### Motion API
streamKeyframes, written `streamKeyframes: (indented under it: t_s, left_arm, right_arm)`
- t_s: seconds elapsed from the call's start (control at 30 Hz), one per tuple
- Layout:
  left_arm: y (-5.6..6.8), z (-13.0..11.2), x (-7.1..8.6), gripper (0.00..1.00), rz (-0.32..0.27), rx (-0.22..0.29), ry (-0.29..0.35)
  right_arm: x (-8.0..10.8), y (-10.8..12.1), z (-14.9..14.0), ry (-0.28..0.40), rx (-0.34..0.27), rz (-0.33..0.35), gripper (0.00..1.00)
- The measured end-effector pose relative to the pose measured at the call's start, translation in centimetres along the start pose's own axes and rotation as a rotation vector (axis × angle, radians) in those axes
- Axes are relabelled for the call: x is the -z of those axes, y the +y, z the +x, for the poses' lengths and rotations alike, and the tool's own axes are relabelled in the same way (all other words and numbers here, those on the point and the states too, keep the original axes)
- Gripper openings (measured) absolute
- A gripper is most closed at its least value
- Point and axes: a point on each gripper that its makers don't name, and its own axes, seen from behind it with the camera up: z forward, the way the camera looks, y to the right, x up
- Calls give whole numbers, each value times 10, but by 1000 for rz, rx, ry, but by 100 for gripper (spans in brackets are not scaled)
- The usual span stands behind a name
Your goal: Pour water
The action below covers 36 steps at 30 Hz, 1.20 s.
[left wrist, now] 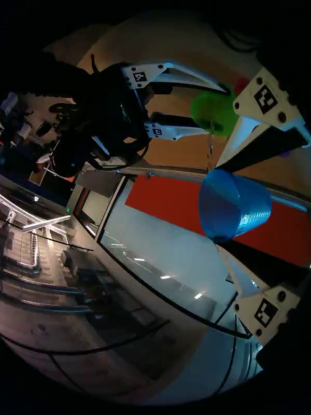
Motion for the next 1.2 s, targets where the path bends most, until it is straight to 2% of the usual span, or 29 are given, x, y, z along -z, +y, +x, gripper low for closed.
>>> streamKeyframes:
  t_s: [0.67,1.2]
  left_arm:
    - [2,4,0,87,6,-49,3]
    - [0,5,1,87,15,-69,7]
  right_arm:
    - [2,0,1,3,4,-3,90]
    - [2,0,2,2,6,-1,90]
